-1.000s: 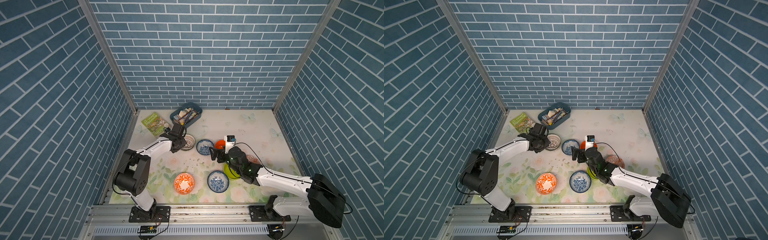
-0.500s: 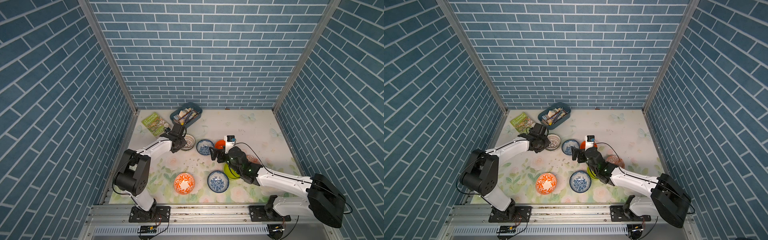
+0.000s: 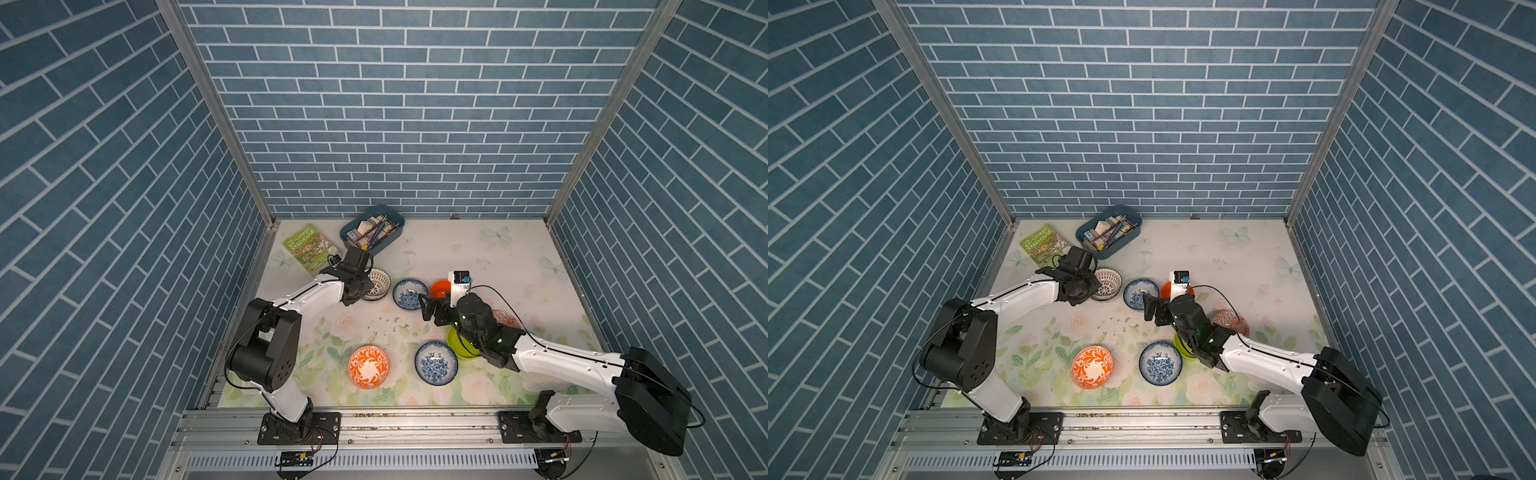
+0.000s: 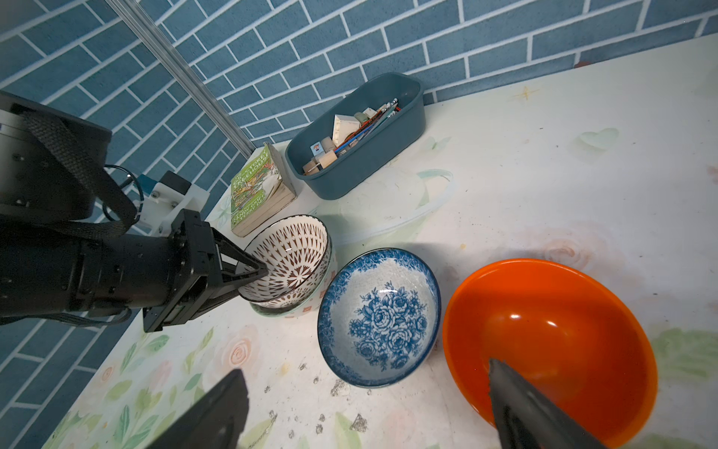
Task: Stack the bowls
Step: Place the bowl on the bowl.
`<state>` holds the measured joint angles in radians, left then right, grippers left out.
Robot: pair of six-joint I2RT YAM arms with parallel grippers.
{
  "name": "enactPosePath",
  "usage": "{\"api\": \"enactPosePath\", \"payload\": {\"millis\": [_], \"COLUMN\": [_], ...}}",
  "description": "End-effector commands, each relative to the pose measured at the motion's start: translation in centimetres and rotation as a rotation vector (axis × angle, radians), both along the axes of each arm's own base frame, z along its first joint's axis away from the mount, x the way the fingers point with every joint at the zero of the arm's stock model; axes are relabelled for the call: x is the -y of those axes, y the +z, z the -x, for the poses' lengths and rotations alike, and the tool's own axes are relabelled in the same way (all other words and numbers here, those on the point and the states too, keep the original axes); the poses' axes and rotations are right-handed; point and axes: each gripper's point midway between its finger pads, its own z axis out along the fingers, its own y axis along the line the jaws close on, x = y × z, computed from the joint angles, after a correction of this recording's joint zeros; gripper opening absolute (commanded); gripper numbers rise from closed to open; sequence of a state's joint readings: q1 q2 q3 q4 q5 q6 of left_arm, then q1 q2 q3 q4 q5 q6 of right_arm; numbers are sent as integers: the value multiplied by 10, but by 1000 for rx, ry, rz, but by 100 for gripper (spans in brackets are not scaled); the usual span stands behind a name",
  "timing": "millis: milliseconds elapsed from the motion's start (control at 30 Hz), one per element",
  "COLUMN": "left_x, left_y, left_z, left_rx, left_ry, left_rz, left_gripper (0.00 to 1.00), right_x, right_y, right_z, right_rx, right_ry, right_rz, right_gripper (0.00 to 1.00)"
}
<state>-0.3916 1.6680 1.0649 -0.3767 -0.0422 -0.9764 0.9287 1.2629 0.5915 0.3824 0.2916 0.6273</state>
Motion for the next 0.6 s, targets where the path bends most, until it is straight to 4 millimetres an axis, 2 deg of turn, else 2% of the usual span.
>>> {"api": "enactPosePath", "payload": {"millis": [0,233,400,567], "left_x": [4,8,7,4], "left_y": [2,3,8,9], "left_z": [0,-3,-2,0], "left_rx": [18,31,36,32], "left_ry": [-15,-19,-15,-9], "left_rz": [2,24,19,8], "left_gripper": [23,23,30,32], "right_x": [1,1,2,2], "right_y": [4,4,3,4], "right_z": [-2,-2,-2,-2], "right_rx": [24,24,22,23], "right_ry": [-1,-2,-3,-2], "right_rz": [6,7,9,8], "right_gripper": [98,98,98,98]}}
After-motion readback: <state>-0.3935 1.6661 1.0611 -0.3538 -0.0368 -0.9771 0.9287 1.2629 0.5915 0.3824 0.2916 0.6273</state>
